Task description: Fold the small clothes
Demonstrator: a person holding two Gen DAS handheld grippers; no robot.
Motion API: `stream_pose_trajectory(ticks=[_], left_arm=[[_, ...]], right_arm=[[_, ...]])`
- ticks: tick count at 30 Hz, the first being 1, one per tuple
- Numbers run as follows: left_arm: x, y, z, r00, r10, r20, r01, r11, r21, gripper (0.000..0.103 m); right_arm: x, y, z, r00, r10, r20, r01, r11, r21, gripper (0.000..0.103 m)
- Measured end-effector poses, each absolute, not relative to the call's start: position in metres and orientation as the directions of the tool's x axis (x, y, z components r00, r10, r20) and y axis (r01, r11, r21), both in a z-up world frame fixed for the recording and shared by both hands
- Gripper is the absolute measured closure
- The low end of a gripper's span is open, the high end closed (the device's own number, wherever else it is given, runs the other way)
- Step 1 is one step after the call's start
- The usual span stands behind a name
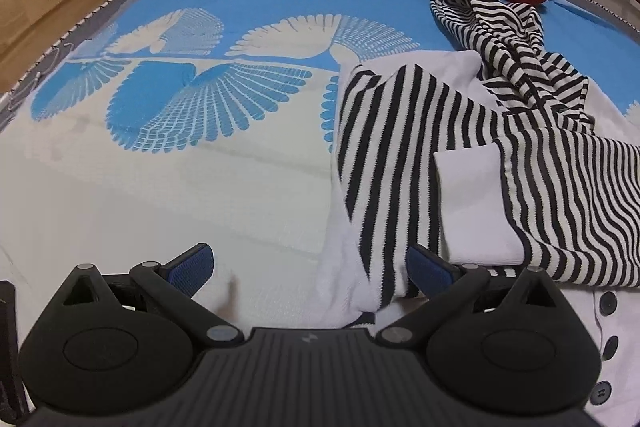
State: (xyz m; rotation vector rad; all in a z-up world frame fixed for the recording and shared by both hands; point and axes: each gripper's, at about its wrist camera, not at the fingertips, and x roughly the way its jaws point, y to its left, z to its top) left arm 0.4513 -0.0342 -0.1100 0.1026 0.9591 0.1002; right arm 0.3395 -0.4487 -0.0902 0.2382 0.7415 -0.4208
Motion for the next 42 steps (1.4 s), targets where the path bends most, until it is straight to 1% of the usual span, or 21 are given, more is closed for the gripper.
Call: stream_pose_trajectory(ticks=[2,3,4,6,8,11,14,17,22,29,33,37,42], left_arm=[[0.447,-0.036,-0.106,0.584,0.151,-0.798,-0.045,0.987,0.154,0.000],[0.444,-0.037,-0.103,0.596,0.156,-0.788,-0.041,0.986,0.163,0.000],[0.440,-0.038,-0.100,0.609,0.158,-0.777,-0.035,0.984,0.173,0.000],[0.432,-0.041,-0.094,0.632,0.150,-0.760,-0.018,0.984,0.179,0.000],[0.426,-0.044,-0.089,0.648,0.135,-0.749,0.004,0.984,0.181,0.000],[0.416,-0.048,-0.086,0.660,0.121,-0.741,0.033,0.981,0.190,0.000],[0.409,-0.047,-0.081,0.674,0.101,-0.732,0.053,0.981,0.185,0.000],[0.408,-0.045,-0.080,0.682,0.108,-0.724,0.048,0.980,0.191,0.000],[0.413,-0.041,-0.083,0.660,0.098,-0.745,0.041,0.985,0.167,0.000],[0.415,-0.044,-0.086,0.655,0.100,-0.749,0.049,0.984,0.174,0.000],[0.416,-0.046,-0.089,0.646,0.098,-0.757,0.053,0.984,0.173,0.000],[0.418,-0.041,-0.089,0.634,0.090,-0.768,0.043,0.988,0.151,0.000],[0.426,-0.018,-0.087,0.607,0.070,-0.792,-0.017,0.997,0.075,0.000]], right_arm=[[0.306,-0.434,-0.077,0.676,-0.244,-0.695,0.411,0.908,0.081,0.037],[0.286,-0.423,-0.072,0.680,-0.219,-0.700,0.392,0.915,0.095,0.032],[0.262,-0.414,-0.066,0.681,-0.197,-0.705,0.383,0.917,0.113,0.025],[0.224,-0.390,-0.064,0.700,-0.125,-0.703,0.346,0.920,0.182,0.019],[0.199,-0.368,-0.067,0.718,-0.081,-0.691,0.306,0.929,0.208,0.018],[0.182,-0.337,-0.074,0.734,-0.088,-0.673,0.281,0.942,0.184,0.018],[0.187,-0.322,-0.084,0.713,-0.069,-0.698,0.257,0.952,0.168,0.018],[0.190,-0.319,-0.087,0.716,-0.045,-0.697,0.246,0.950,0.190,0.018],[0.193,-0.316,-0.096,0.708,-0.086,-0.701,0.234,0.965,0.118,0.018],[0.195,-0.327,-0.101,0.693,-0.042,-0.720,0.257,0.947,0.191,0.018],[0.195,-0.327,-0.102,0.692,-0.043,-0.720,0.254,0.949,0.188,0.018],[0.195,-0.327,-0.103,0.688,-0.034,-0.725,0.253,0.947,0.196,0.018],[0.197,-0.328,-0.104,0.687,-0.030,-0.726,0.252,0.947,0.199,0.018]])
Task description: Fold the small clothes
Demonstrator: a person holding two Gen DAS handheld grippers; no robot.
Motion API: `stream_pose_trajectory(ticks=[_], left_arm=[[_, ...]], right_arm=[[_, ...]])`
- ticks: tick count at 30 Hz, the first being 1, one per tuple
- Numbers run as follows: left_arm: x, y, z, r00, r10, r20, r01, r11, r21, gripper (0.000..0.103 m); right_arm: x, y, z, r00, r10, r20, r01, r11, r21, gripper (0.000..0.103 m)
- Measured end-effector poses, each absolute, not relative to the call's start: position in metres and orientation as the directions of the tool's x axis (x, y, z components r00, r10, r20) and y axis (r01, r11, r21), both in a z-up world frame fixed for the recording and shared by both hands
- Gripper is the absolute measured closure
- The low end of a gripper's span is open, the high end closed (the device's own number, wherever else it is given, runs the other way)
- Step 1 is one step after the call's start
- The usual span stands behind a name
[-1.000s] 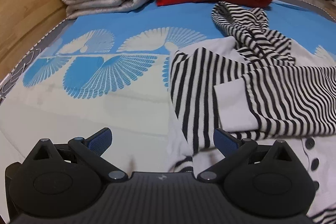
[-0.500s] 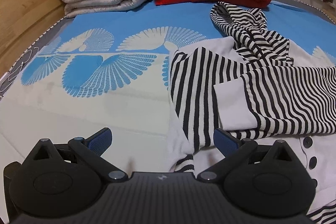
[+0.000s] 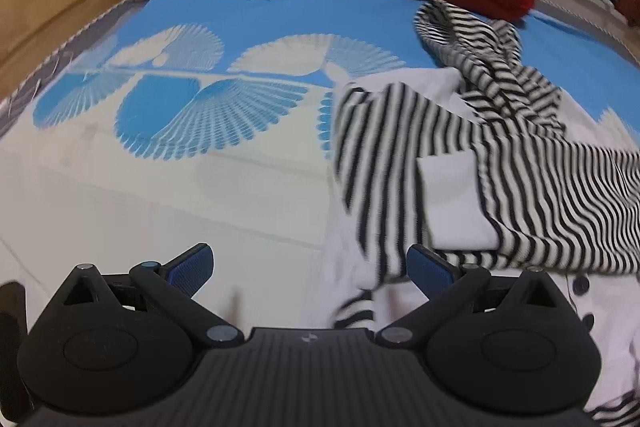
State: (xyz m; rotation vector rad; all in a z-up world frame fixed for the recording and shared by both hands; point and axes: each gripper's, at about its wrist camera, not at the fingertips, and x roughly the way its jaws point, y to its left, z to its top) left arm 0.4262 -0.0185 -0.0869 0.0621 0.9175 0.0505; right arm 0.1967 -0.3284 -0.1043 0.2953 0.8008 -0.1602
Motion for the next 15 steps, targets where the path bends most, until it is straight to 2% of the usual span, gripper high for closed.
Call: stream_pose_trajectory(ticks=[9,12,15], left_arm=[[0.437,0.042,-0.075,0.603,0.214,-0.769,-0.191,0.974,0.122,0.000],[0.434,0.058,-0.065,0.615,0.212,-0.760,-0.207,0.973,0.104,0.000],[0.431,0.072,-0.056,0.628,0.232,-0.743,-0.220,0.968,0.117,0.000]], right_arm=[[0.198,-0.345,-0.089,0.734,-0.057,-0.677,0.281,0.933,0.226,0.018],[0.217,-0.344,-0.056,0.759,0.013,-0.650,0.216,0.938,0.271,0.017],[0.284,-0.333,-0.005,0.789,0.065,-0.611,0.135,0.952,0.276,0.012]])
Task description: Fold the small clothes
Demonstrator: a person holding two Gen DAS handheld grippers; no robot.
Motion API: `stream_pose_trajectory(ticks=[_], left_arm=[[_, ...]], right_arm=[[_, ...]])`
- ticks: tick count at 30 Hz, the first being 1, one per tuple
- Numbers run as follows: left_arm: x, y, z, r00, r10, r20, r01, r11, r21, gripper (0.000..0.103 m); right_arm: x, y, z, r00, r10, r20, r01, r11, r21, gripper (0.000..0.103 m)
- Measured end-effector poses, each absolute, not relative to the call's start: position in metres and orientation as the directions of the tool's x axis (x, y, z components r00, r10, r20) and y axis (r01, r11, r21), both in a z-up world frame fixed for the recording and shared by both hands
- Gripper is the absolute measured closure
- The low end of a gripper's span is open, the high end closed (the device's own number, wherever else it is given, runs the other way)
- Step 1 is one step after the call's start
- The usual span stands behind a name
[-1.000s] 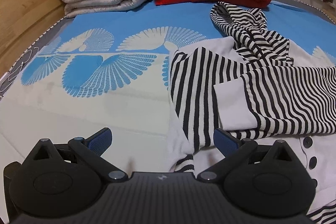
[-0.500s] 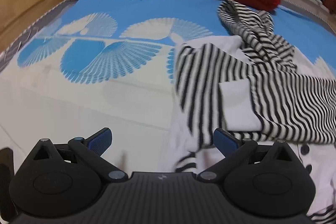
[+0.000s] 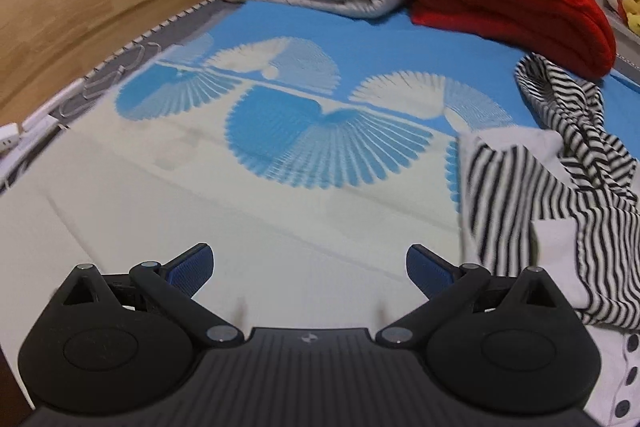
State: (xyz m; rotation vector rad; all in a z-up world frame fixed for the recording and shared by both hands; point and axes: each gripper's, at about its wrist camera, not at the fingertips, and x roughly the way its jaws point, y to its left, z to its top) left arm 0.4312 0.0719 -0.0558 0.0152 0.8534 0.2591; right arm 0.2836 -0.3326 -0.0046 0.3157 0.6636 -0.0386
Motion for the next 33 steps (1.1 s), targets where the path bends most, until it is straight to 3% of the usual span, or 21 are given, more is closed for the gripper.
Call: stream_pose_trajectory(ticks=[6,10,16,17,18,19,22,24,26,30,33], left_arm=[[0.420,0.108,-0.050,0.616,0.215,-0.758,-0.265,0.963,0.057,0.000],[0.415,0.114,-0.053,0.609,0.171,-0.775,-0.234,0.972,0.031,0.000],[0.412,0.103,-0.053,0.629,0.110,-0.770,-0.165,0.986,0.005,0.000],[0.413,0.101,-0.055,0.626,0.110,-0.772,-0.164,0.986,0.008,0.000],[0.415,0.100,-0.056,0.621,0.106,-0.777,-0.165,0.986,0.003,0.000],[0.415,0.099,-0.057,0.617,0.099,-0.781,-0.166,0.986,-0.006,0.000],[0.417,0.092,-0.062,0.603,0.074,-0.794,-0.143,0.990,-0.016,0.000],[0.418,0.087,-0.062,0.608,0.067,-0.791,-0.133,0.991,-0.019,0.000],[0.419,0.083,-0.060,0.615,0.064,-0.786,-0.129,0.992,-0.020,0.000],[0.421,0.076,-0.060,0.610,0.047,-0.791,-0.133,0.990,-0.043,0.000],[0.420,0.074,-0.058,0.614,0.036,-0.789,-0.142,0.988,-0.066,0.000]], right_arm=[[0.486,-0.287,0.028,0.790,0.050,-0.611,0.117,0.966,0.231,0.007],[0.612,-0.245,-0.011,0.746,0.013,-0.665,0.161,0.967,0.199,0.006],[0.689,-0.191,-0.099,0.760,-0.214,-0.614,0.193,0.976,-0.101,0.008],[0.694,-0.189,-0.114,0.756,-0.257,-0.602,0.201,0.966,-0.159,0.012],[0.699,-0.189,-0.125,0.754,-0.286,-0.592,0.204,0.958,-0.203,0.039],[0.703,-0.193,-0.133,0.747,-0.305,-0.590,0.207,0.951,-0.230,0.097],[0.696,-0.217,-0.112,0.777,-0.338,-0.530,0.295,0.941,-0.169,0.097],[0.680,-0.231,-0.070,0.833,-0.326,-0.447,0.297,0.945,-0.135,0.097],[0.658,-0.247,-0.024,0.867,-0.254,-0.428,0.257,0.965,-0.052,0.097],[0.549,-0.269,0.062,0.938,-0.004,-0.346,0.004,1.000,0.001,0.097],[0.420,-0.276,0.081,0.915,0.177,-0.362,-0.220,0.972,-0.081,0.097]])
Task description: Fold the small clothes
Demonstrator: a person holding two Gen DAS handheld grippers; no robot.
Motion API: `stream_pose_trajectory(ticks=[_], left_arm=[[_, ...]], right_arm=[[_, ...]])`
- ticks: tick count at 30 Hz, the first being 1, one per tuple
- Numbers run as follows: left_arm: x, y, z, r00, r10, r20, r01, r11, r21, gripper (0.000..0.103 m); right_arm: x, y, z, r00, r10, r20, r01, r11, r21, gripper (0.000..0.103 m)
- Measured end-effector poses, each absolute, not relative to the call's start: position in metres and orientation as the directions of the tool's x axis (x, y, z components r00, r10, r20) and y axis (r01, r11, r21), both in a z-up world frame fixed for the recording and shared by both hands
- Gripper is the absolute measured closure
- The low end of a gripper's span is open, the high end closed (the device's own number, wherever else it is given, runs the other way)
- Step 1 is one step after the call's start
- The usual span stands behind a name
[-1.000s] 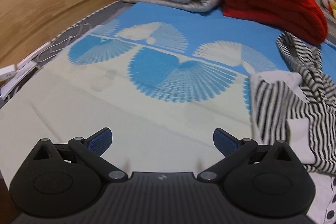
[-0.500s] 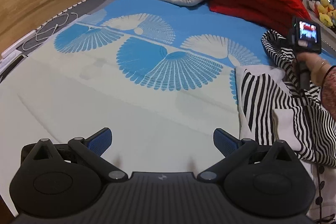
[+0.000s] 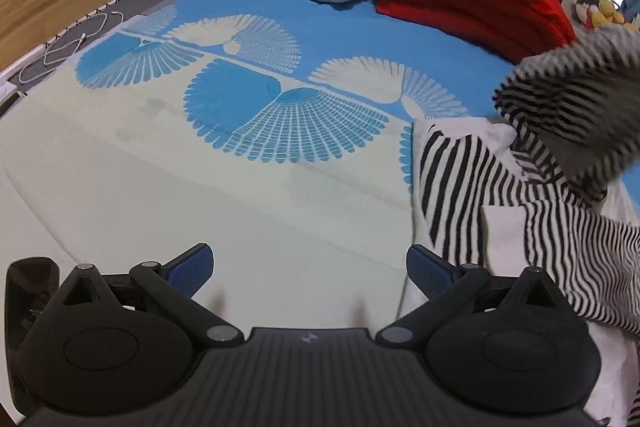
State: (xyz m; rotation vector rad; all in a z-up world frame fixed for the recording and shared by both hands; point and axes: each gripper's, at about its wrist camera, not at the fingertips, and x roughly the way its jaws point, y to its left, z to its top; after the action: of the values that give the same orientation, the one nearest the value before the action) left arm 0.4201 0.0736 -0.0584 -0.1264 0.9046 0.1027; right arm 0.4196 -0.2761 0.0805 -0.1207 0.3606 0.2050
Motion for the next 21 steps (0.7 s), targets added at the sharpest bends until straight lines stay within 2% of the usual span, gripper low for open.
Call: stream_pose_trajectory(ticks=[2,3,4,5,6,7,9,12,17,18,21], left_arm=[[0.421,0.071,-0.059,0.614,0.031,-0.789,-0.147,0.986,-0.075,0.000],[0.422,0.069,-0.060,0.611,0.031,-0.791,-0.152,0.985,-0.078,0.000],[0.423,0.066,-0.061,0.604,0.031,-0.796,-0.157,0.984,-0.080,0.000],[0.424,0.064,-0.063,0.599,0.031,-0.800,-0.160,0.984,-0.082,0.000],[0.426,0.060,-0.066,0.591,0.035,-0.806,-0.164,0.983,-0.078,0.000],[0.427,0.057,-0.068,0.583,0.041,-0.812,-0.167,0.983,-0.071,0.000],[0.428,0.050,-0.073,0.573,0.053,-0.818,-0.174,0.983,-0.058,0.000],[0.428,0.040,-0.075,0.576,0.057,-0.815,-0.174,0.983,-0.054,0.000],[0.429,0.028,-0.073,0.604,-0.028,-0.796,-0.154,0.976,-0.152,0.000],[0.429,0.026,-0.072,0.610,-0.054,-0.791,-0.153,0.971,-0.185,0.000],[0.434,0.015,-0.073,0.616,-0.122,-0.778,-0.136,0.957,-0.257,0.000]], right_arm=[[0.331,-0.281,0.057,0.853,0.225,-0.472,-0.346,0.920,-0.186,0.095],[0.298,-0.286,0.038,0.810,0.212,-0.546,-0.377,0.902,-0.211,0.090],[0.268,-0.295,0.011,0.740,0.182,-0.647,-0.396,0.896,-0.201,0.075],[0.244,-0.306,-0.021,0.660,0.108,-0.744,-0.376,0.904,-0.203,0.064],[0.225,-0.316,-0.050,0.605,0.001,-0.796,-0.308,0.922,-0.233,0.050],[0.212,-0.325,-0.068,0.564,-0.082,-0.822,-0.237,0.937,-0.255,0.051],[0.194,-0.342,-0.074,0.559,-0.085,-0.825,-0.097,0.981,-0.167,0.050],[0.191,-0.348,-0.044,0.692,0.005,-0.721,0.045,0.998,0.051,0.042],[0.238,-0.308,-0.016,0.825,0.049,-0.563,0.038,0.989,0.142,0.041],[0.253,-0.301,-0.018,0.835,0.061,-0.547,0.022,0.989,0.144,0.043],[0.291,-0.281,-0.040,0.815,0.067,-0.576,-0.001,0.993,0.114,0.066]])
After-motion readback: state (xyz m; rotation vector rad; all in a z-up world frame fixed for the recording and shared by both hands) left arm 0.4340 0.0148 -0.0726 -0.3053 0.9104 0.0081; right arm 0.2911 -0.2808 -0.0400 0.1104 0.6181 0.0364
